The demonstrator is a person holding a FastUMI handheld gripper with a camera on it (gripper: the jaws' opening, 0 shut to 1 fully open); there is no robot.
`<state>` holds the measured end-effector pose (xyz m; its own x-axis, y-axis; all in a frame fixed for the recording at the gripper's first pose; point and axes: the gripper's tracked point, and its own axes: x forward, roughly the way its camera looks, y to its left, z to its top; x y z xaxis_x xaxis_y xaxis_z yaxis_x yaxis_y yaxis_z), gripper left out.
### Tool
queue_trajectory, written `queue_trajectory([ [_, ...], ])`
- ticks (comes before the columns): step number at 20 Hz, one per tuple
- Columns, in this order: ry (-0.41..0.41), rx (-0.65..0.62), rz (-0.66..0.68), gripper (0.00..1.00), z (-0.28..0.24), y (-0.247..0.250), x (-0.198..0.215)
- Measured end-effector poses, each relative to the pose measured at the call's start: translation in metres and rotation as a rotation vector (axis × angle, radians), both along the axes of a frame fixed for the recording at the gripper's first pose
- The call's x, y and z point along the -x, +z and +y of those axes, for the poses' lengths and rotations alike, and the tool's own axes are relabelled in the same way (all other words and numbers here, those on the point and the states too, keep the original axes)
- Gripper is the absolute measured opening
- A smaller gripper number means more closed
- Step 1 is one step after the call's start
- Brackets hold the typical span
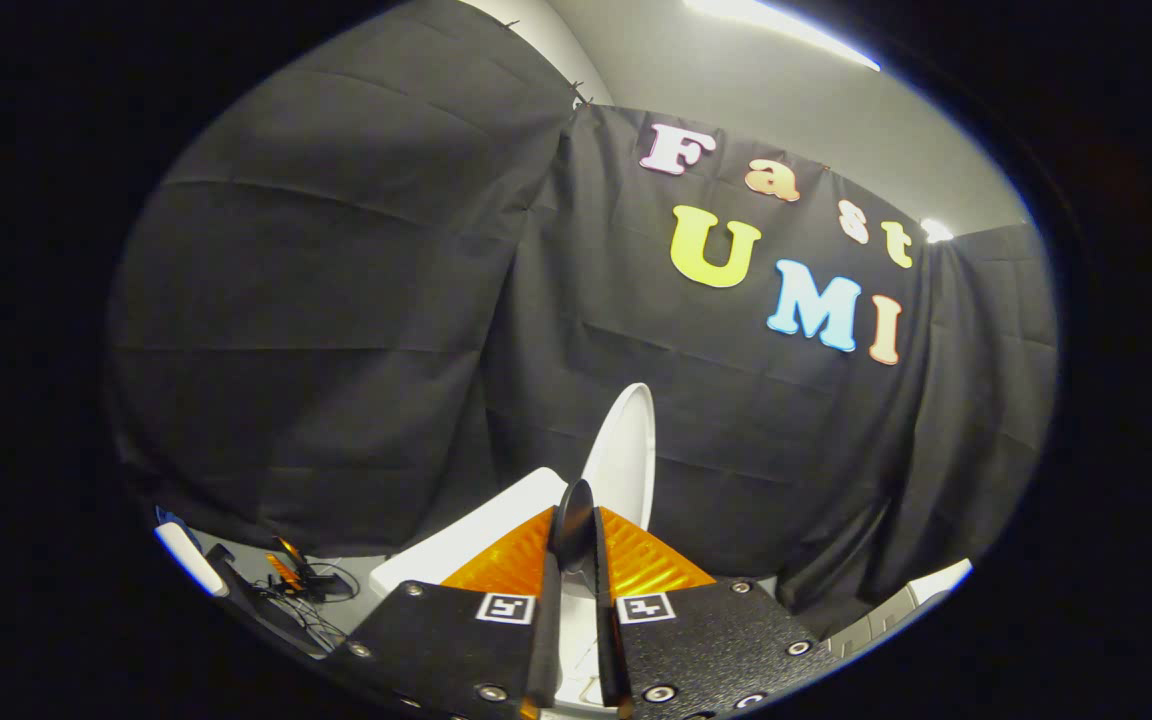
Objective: Open the toilet lid.
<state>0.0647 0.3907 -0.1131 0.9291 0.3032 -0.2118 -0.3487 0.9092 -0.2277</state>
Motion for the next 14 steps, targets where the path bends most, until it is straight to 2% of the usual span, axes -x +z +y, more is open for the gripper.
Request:
queue_trajectory([
  [1,0.030,-0.028,0.019,0.21,0.001,0.001,0.002],
  [6,0.135,-0.080,-0.005,0.94,-0.009,0.037,0.022],
  [10,0.251,-0.150,-0.047,0.95,-0.028,0.071,0.060],
  [14,0.256,-0.163,-0.184,0.95,-0.099,0.105,0.085],
])
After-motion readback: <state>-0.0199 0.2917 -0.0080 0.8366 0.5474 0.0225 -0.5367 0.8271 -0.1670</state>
